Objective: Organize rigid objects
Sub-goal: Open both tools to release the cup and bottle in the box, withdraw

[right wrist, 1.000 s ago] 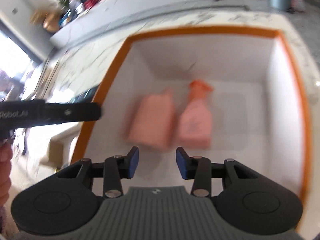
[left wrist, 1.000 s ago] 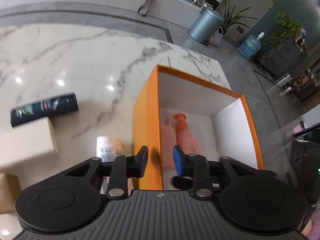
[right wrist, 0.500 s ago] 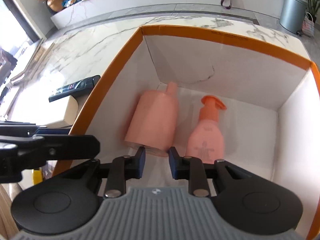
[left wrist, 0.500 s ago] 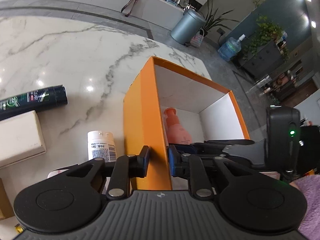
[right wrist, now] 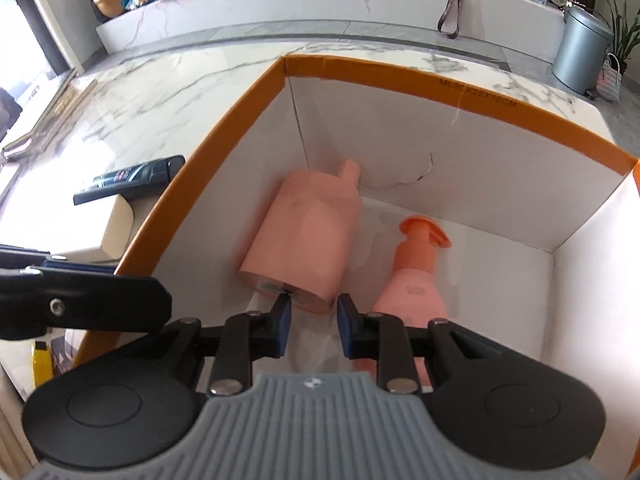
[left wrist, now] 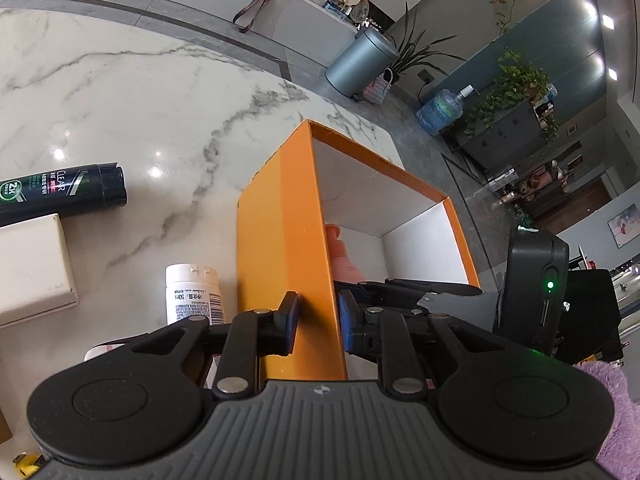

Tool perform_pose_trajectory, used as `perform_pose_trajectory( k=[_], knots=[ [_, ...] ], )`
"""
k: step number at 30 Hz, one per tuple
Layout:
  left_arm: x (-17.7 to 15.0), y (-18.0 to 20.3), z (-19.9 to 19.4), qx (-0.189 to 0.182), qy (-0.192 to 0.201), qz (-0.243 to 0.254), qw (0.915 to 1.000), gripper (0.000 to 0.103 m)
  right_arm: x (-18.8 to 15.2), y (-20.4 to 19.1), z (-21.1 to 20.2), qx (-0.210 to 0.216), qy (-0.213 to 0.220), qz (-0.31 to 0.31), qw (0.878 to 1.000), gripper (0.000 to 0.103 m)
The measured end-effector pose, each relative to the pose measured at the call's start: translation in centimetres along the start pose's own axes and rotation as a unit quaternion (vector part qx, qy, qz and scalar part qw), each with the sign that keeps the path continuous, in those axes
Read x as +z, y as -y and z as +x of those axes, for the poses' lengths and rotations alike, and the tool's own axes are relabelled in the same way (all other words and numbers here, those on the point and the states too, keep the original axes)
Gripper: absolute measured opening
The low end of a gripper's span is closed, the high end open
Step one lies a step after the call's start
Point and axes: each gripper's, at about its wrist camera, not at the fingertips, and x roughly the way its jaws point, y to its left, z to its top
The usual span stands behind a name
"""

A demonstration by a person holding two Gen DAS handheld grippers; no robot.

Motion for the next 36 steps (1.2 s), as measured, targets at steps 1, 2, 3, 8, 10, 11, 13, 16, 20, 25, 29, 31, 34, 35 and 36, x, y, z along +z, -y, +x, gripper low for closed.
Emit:
perform_pose_trajectory(
  k=[1, 2, 3, 8, 10, 11, 13, 16, 20, 25, 29, 31, 34, 35, 36],
  knots=[
    [0.0, 0.0, 0.0, 0.000, 0.000, 0.000, 1.0000, 0.023, 0.0, 0.1, 0.0, 0.001, 0.001, 0.002, 1.000, 0.026],
    [0.0, 0.0, 0.0, 0.000, -0.001, 0.000, 1.0000, 0.023, 0.0, 0.1, -0.2, 0.000, 0.002, 0.004, 1.000, 0.027],
    [0.0, 0.1, 0.0, 0.001, -0.002, 0.001, 1.0000, 0.023, 0.0, 0.1, -0.5, 0.000, 0.002, 0.004, 1.000, 0.027],
    [0.0, 0.3, -0.1, 0.006, -0.005, 0.006, 1.0000, 0.023, -0.4, 0.6, -2.9, -0.003, 0.011, -0.006, 1.000, 0.042],
    [-0.1, 0.4, -0.1, 0.007, -0.004, 0.008, 0.9999, 0.023, -0.6, 1.2, -3.7, -0.023, 0.014, -0.004, 1.000, 0.049],
    [-0.1, 0.4, -0.1, 0.007, -0.004, 0.008, 0.9999, 0.023, -0.7, 1.7, -3.8, -0.032, 0.015, -0.003, 0.999, 0.052],
    [-0.1, 0.4, -0.2, 0.006, -0.004, 0.008, 0.9999, 0.023, -0.8, 2.6, -3.9, -0.048, 0.009, 0.004, 0.999, 0.055],
    [-0.2, 0.4, -0.1, 0.006, -0.004, 0.008, 0.9999, 0.023, -0.9, 3.3, -2.8, -0.045, -0.024, 0.009, 0.999, 0.060],
    [-0.2, 0.4, -0.2, 0.005, -0.004, 0.008, 0.9999, 0.023, -1.1, 2.5, -1.7, -0.041, -0.037, -0.005, 0.998, 0.058],
    [-0.3, 0.3, -0.2, 0.004, -0.005, 0.007, 1.0000, 0.023, -0.6, 2.0, -1.2, -0.034, -0.027, 0.016, 0.999, 0.046],
    [-0.3, 0.2, -0.3, 0.000, -0.006, 0.005, 1.0000, 0.023, -0.2, 1.3, -0.8, -0.043, -0.013, -0.012, 0.999, 0.046],
    [-0.3, 0.2, -0.3, 0.000, -0.006, 0.006, 1.0000, 0.023, -0.1, 1.0, -0.7, -0.046, -0.012, -0.028, 0.998, 0.046],
    [-0.3, 0.3, -0.3, 0.001, -0.006, 0.008, 0.9999, 0.023, -0.2, 1.0, -0.8, -0.047, -0.012, -0.031, 0.998, 0.046],
    [-0.3, 0.3, -0.3, 0.001, -0.007, 0.008, 0.9999, 0.023, -0.2, 0.9, -0.8, -0.048, -0.011, -0.028, 0.998, 0.046],
    [-0.3, 0.3, -0.3, 0.002, -0.007, 0.007, 0.9999, 0.023, -0.3, 0.8, -0.8, -0.050, -0.010, -0.027, 0.998, 0.046]
  ],
)
